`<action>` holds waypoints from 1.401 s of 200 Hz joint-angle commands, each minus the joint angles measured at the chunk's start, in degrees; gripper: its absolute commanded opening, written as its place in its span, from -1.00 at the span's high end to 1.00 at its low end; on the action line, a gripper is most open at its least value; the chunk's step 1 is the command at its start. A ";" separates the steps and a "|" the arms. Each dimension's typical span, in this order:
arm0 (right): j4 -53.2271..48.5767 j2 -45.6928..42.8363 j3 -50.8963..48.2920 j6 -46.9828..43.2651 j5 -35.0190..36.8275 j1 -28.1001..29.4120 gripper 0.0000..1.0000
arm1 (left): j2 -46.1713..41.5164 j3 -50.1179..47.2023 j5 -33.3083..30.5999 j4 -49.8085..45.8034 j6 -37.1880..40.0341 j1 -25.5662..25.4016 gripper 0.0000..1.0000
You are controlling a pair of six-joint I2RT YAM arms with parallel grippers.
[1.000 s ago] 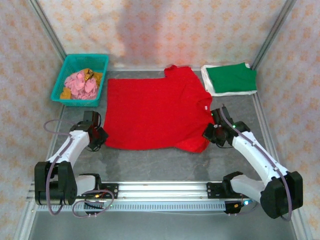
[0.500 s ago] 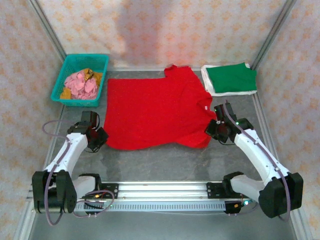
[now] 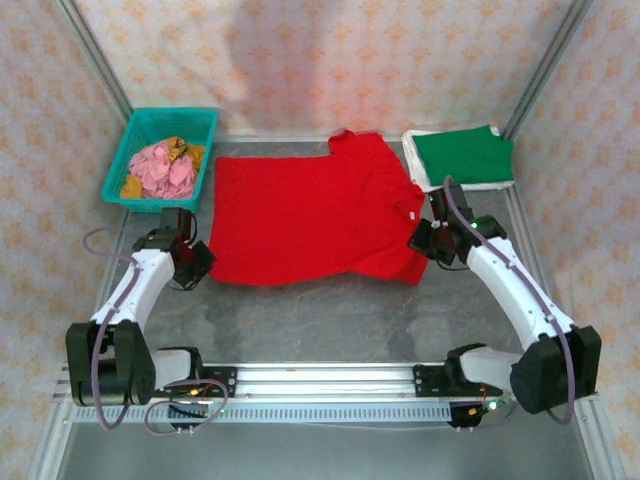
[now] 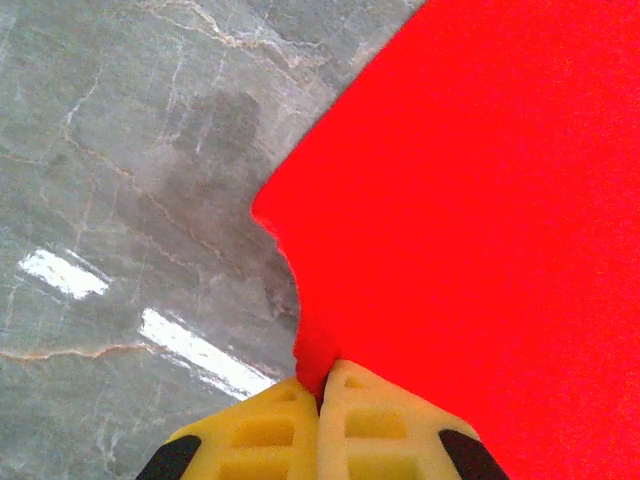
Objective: Fold and stack the t-shirts
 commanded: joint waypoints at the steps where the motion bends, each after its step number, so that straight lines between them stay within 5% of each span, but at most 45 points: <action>1: -1.29 3.27 4.52 -3.22 0.90 -1.73 1.00 | 1.63 2.11 -0.05 2.15 1.52 1.75 1.00; 67: -1.84 11.94 11.98 -5.86 1.15 -2.64 1.00 | 8.06 7.84 -0.96 1.74 5.43 2.72 1.00; 280: 0.18 17.94 13.40 -6.74 3.40 -4.88 1.00 | 20.59 19.94 -7.95 0.94 9.11 -0.51 1.00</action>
